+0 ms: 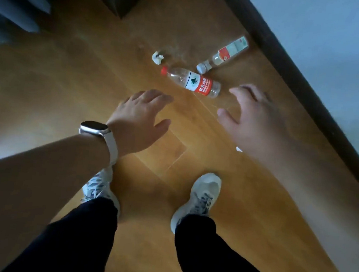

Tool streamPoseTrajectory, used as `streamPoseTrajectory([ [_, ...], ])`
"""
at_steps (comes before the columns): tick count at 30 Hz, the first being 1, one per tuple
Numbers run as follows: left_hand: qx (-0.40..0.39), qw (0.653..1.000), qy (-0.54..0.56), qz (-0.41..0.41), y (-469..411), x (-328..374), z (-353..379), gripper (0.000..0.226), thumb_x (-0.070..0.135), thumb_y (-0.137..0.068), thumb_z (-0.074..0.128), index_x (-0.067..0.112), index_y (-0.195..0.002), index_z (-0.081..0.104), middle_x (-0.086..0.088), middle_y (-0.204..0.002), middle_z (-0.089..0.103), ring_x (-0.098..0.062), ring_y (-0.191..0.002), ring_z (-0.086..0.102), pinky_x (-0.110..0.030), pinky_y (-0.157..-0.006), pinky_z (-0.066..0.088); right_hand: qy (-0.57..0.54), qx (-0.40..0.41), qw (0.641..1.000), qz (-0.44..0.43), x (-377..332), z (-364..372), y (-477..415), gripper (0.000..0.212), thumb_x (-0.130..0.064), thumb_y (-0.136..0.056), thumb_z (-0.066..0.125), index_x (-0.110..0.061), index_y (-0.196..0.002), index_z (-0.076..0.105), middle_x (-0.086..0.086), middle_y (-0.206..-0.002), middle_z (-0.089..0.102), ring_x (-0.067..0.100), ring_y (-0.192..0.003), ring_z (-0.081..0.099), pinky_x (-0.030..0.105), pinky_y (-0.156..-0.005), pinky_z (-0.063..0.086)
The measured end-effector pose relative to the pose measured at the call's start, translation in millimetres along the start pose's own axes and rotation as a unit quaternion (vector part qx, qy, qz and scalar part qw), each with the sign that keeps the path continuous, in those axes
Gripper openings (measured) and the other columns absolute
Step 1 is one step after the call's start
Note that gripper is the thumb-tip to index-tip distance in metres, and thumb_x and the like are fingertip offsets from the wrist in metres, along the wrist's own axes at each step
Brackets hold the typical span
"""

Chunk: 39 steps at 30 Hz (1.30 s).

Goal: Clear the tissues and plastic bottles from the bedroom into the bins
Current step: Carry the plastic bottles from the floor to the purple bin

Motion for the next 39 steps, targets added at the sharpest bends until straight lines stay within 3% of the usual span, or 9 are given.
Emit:
streamPoseTrajectory([
  [7, 0.007, 0.999, -0.041, 0.027, -131.3, -48.4, 71.4, 0.06, 0.043, -0.088, 0.059, 0.028, -0.142, 0.042, -0.005, -0.146, 0.045, -0.036, -0.126, 0.045, -0.05, -0.1, 0.04, -0.02, 0.027, 0.998, 0.054, 50.5, 98.1, -110.0, 0.052, -0.048, -0.092, 0.049, -0.02, -0.135, 0.045, 0.005, -0.134, 0.047, 0.023, -0.122, 0.044, 0.037, -0.09, 0.04],
  [12, 0.032, 0.997, -0.054, 0.051, -197.9, -63.0, 105.0, 0.064, 0.043, -0.083, 0.065, 0.023, -0.14, 0.046, -0.006, -0.143, 0.048, -0.034, -0.127, 0.047, -0.049, -0.098, 0.041, -0.032, 0.059, 0.995, 0.078, 91.3, 145.4, -180.5, 0.051, -0.049, -0.091, 0.051, -0.022, -0.134, 0.043, 0.005, -0.133, 0.046, 0.022, -0.123, 0.044, 0.034, -0.091, 0.037],
  [17, 0.02, 0.991, -0.093, 0.093, -241.3, -64.6, 133.5, 0.073, 0.047, -0.08, 0.068, 0.021, -0.143, 0.042, -0.007, -0.146, 0.045, -0.036, -0.126, 0.048, -0.051, -0.102, 0.04, 0.068, 0.068, 0.995, 0.003, 119.7, 173.6, -228.3, 0.068, -0.038, -0.082, 0.063, -0.023, -0.142, 0.035, 0.005, -0.141, 0.04, 0.026, -0.128, 0.038, 0.044, -0.099, 0.04],
  [20, 0.009, 0.989, -0.113, 0.093, -249.7, -64.7, 146.1, 0.073, 0.05, -0.081, 0.066, 0.025, -0.144, 0.039, -0.003, -0.146, 0.045, -0.03, -0.129, 0.044, -0.047, -0.102, 0.038, 0.129, 0.039, 0.99, -0.047, 128.4, 180.5, -249.6, 0.08, -0.028, -0.075, 0.069, -0.023, -0.145, 0.03, 0.007, -0.149, 0.031, 0.029, -0.137, 0.027, 0.051, -0.104, 0.036],
  [25, 0.002, 0.991, -0.107, 0.075, -239.7, -61.8, 156.5, 0.053, 0.044, -0.081, 0.065, 0.025, -0.127, 0.046, 0.0, -0.124, 0.055, -0.025, -0.112, 0.053, -0.043, -0.09, 0.045, 0.177, 0.001, 0.982, -0.066, 128.6, 187.5, -275.3, 0.089, -0.017, -0.072, 0.072, -0.024, -0.147, 0.025, 0.004, -0.153, 0.026, 0.027, -0.143, 0.017, 0.054, -0.11, 0.026],
  [29, -0.009, 0.99, -0.122, 0.069, -232.0, -62.1, 163.3, 0.049, 0.038, -0.081, 0.067, 0.02, -0.119, 0.042, -0.002, -0.114, 0.057, -0.024, -0.1, 0.057, -0.038, -0.08, 0.047, 0.194, 0.022, 0.977, -0.084, 132.3, 186.0, -281.5, 0.077, -0.016, -0.073, 0.07, -0.02, -0.142, 0.035, 0.005, -0.145, 0.037, 0.028, -0.137, 0.028, 0.049, -0.107, 0.028],
  [34, -0.031, 0.99, -0.131, 0.046, -230.2, -70.4, 161.9, 0.057, 0.041, -0.078, 0.07, 0.023, -0.127, 0.045, 0.002, -0.114, 0.057, -0.02, -0.1, 0.057, -0.034, -0.076, 0.047, 0.187, -0.002, 0.98, -0.069, 140.3, 184.5, -287.7, 0.072, -0.035, -0.075, 0.072, -0.02, -0.136, 0.038, 0.007, -0.134, 0.043, 0.032, -0.121, 0.044, 0.048, -0.099, 0.037],
  [39, -0.047, 0.995, -0.089, 0.017, -208.6, -82.5, 144.8, 0.068, 0.04, -0.075, 0.073, 0.026, -0.135, 0.044, 0.001, -0.12, 0.056, -0.021, -0.107, 0.055, -0.042, -0.084, 0.052, 0.125, -0.005, 0.991, -0.047, 131.8, 172.3, -266.1, 0.068, -0.04, -0.073, 0.073, -0.02, -0.13, 0.043, 0.007, -0.125, 0.045, 0.031, -0.112, 0.048, 0.045, -0.091, 0.045],
])
Point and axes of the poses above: each hand's wrist, its own y-axis away from the middle knuckle, its own z-axis out of the palm, x = y × z, the point moved 6 cm from there along -y, towards the middle knuckle
